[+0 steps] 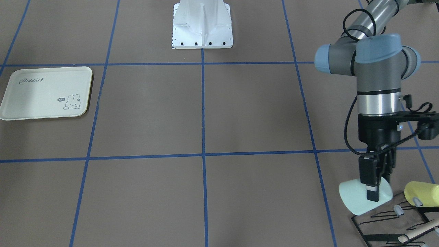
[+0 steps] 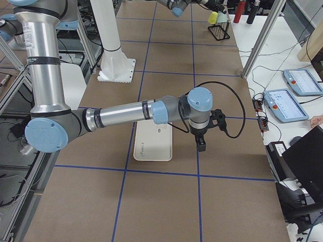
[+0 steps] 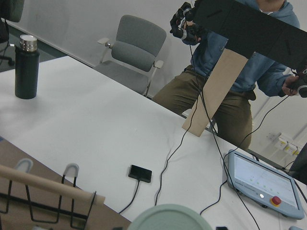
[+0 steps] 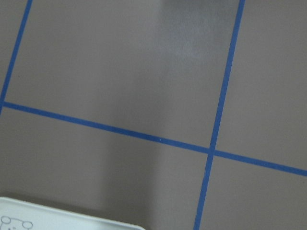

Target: Left arm grabs green cup and hands to right arm on tray

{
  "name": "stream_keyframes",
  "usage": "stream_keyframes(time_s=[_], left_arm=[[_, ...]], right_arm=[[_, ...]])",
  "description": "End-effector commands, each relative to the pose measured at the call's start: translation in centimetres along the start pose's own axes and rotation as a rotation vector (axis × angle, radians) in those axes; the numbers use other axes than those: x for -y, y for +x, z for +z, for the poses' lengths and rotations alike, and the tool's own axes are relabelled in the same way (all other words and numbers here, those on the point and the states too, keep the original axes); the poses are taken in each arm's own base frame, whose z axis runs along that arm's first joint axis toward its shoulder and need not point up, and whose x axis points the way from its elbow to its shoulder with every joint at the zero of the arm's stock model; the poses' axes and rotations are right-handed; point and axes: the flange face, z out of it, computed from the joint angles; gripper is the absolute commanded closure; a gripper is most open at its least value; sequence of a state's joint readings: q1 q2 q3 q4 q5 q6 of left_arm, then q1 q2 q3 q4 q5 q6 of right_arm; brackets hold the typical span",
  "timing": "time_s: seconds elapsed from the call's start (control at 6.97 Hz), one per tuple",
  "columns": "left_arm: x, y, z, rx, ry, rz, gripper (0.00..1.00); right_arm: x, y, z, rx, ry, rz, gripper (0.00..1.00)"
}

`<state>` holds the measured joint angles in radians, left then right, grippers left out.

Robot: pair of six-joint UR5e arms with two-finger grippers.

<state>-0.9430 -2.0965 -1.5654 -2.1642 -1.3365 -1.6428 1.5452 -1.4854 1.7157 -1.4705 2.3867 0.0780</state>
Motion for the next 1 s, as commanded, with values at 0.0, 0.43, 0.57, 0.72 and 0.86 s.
stream_keyframes(time_s=[0.0,0.43,0.57,0.72,0.86], left_arm=[[-4.0,1.8,-2.5,-0.050,-0.067,-0.147,0.68],[-9.0,4.9,-8.0,-0.133,-0.183,-0.366,0.68],[-10.7,5.6,-9.5,-0.152,-0.206,-0.418,0.68],[-12.7,5.9,-10.5,-0.161,-0.214,-0.471,0.68],[-15.4,6.7,-11.7,-0.182,-0.221,-0.483,0.68]], right_arm=[[1.6,-3.9,0.0,0.054,0.133,0.108,0.01],[2.2,-9.6,0.4,0.207,0.247,0.194,0.01],[2.2,-11.4,-0.2,0.291,0.225,0.232,0.01],[2.3,-13.5,-1.1,0.364,0.222,0.260,0.01],[2.2,-15.3,-1.5,0.423,0.251,0.258,0.01]])
